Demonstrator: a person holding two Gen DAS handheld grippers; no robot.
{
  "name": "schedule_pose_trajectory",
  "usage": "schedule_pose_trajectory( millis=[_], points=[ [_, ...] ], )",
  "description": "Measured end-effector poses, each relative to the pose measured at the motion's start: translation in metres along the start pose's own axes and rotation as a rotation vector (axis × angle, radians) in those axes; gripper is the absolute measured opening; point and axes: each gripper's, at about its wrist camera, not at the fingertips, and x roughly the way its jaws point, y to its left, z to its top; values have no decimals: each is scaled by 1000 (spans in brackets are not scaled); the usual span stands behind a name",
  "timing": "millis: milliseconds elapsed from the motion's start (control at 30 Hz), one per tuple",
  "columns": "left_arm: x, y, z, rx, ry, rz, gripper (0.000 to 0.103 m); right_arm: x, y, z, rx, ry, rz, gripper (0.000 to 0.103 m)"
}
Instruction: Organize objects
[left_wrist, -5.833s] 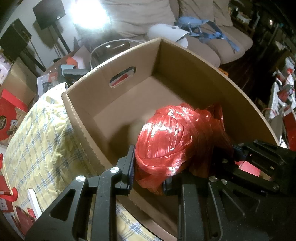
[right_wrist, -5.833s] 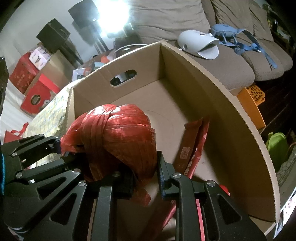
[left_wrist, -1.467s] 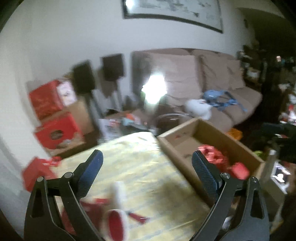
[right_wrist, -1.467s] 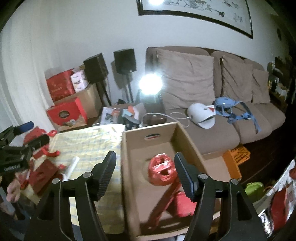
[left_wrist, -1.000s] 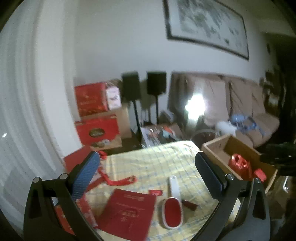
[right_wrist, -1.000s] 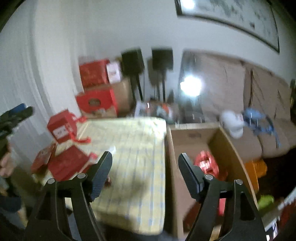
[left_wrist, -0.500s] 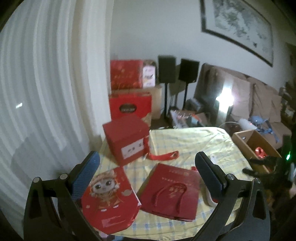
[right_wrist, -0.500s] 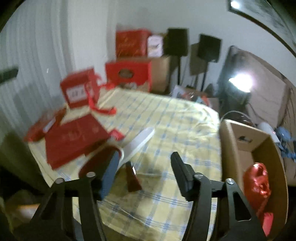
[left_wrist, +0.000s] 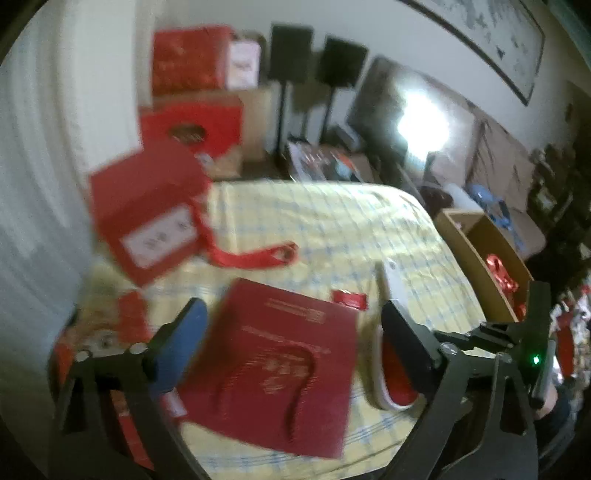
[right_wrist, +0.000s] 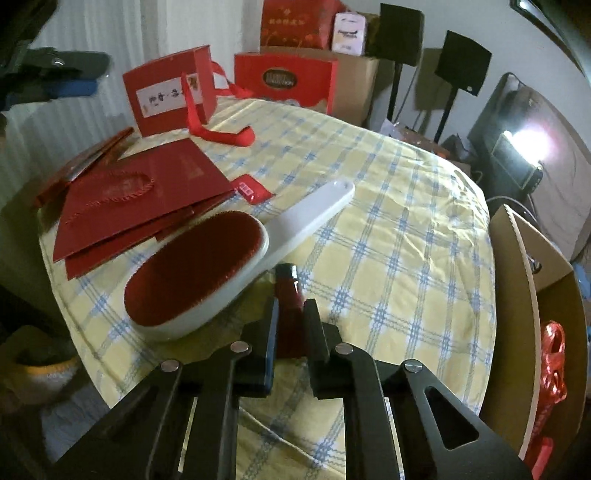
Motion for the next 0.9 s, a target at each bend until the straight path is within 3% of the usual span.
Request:
schedule_pose_trajectory(
  millis=[67, 300, 467, 733, 800, 867, 900],
  points=[
    [25, -11, 3, 25, 75, -8, 75, -4, 0, -2, 33, -16, -15, 3],
    [92, -47, 6, 166, 248, 35, 72, -29, -14, -6, 126, -51, -38, 3],
    [110, -67, 3, 227, 283, 46, 71, -44, -29, -11, 181, -64, 22, 3],
    [138, -82, 5, 268, 329, 89, 71, -46, -36, -18, 206, -52, 46, 8],
    [146, -83, 3, 280, 343, 105, 71, -47, -39, -20, 219, -56, 49, 15],
    [153, -85, 0, 297, 333, 139, 74, -48, -41, -20, 230, -57, 56, 34],
    [153, -85, -1, 291, 314, 130, 73, -49, -41, -20, 227, -59, 50, 35]
  ],
)
